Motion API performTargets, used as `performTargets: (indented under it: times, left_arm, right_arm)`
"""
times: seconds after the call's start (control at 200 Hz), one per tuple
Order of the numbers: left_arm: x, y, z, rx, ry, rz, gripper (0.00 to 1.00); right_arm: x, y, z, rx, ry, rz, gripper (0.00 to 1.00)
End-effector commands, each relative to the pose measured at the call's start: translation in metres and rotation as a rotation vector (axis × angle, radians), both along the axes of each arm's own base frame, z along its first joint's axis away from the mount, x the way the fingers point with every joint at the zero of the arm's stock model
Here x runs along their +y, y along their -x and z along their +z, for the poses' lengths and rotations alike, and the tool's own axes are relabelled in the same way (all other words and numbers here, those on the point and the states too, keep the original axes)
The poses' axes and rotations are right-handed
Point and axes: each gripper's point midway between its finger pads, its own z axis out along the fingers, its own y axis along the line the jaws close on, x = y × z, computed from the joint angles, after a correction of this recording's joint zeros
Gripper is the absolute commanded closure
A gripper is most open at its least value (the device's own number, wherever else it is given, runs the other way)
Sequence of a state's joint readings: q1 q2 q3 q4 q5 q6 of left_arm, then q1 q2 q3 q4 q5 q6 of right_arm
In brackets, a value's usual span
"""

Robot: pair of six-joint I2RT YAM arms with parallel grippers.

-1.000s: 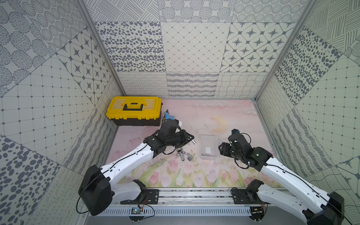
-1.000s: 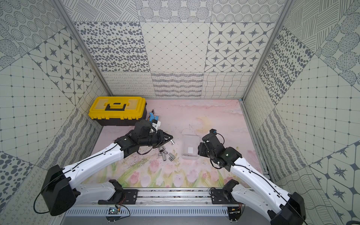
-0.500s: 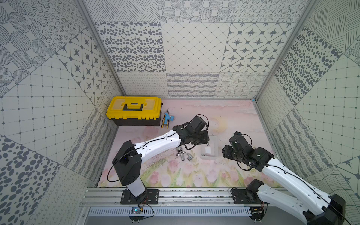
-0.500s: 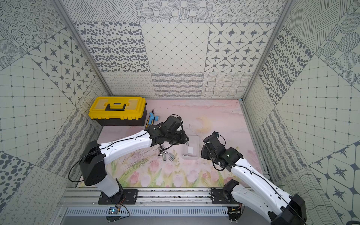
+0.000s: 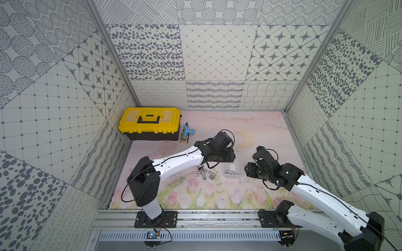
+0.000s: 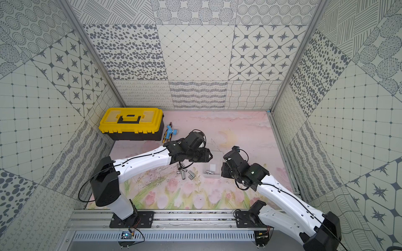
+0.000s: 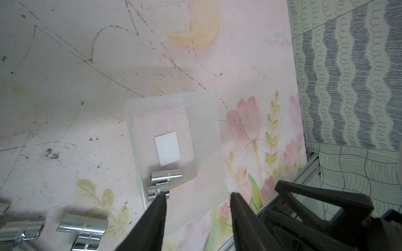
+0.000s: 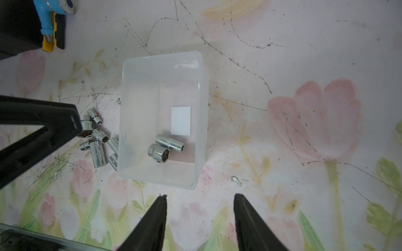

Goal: Put the socket on the desktop into the storage box
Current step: Place the socket head in the storage box, then pick up the socket head at the center of the board.

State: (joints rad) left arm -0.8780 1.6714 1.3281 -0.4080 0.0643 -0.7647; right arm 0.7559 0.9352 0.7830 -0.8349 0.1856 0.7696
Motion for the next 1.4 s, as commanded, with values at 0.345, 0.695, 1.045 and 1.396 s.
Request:
performTargets:
  times: [0.345,0.695,1.045,1.396]
  left_arm:
    - [0.153,0.056,-0.019,-0.041,-0.016,0.315,0.45]
    - [0.214,0.089,-0.046,0.033,-0.105,0.425,0.45]
    - [0.222,0.087,-0.061,0.094,-0.116,0.483,0.46]
    - [0.223,0.087,-0.062,0.095,-0.093,0.487,0.46]
  right_arm:
    - [0.084,-0.004,0.007,-0.079,0.058,0.184,0.44]
    - [0.156,-0.004,0.002,-0.079,0.050,0.346,0.54]
    - [0.190,0.008,-0.046,0.007,0.130,0.400,0.55]
    - [0.193,-0.012,-0.071,0.062,0.176,0.369,0.57]
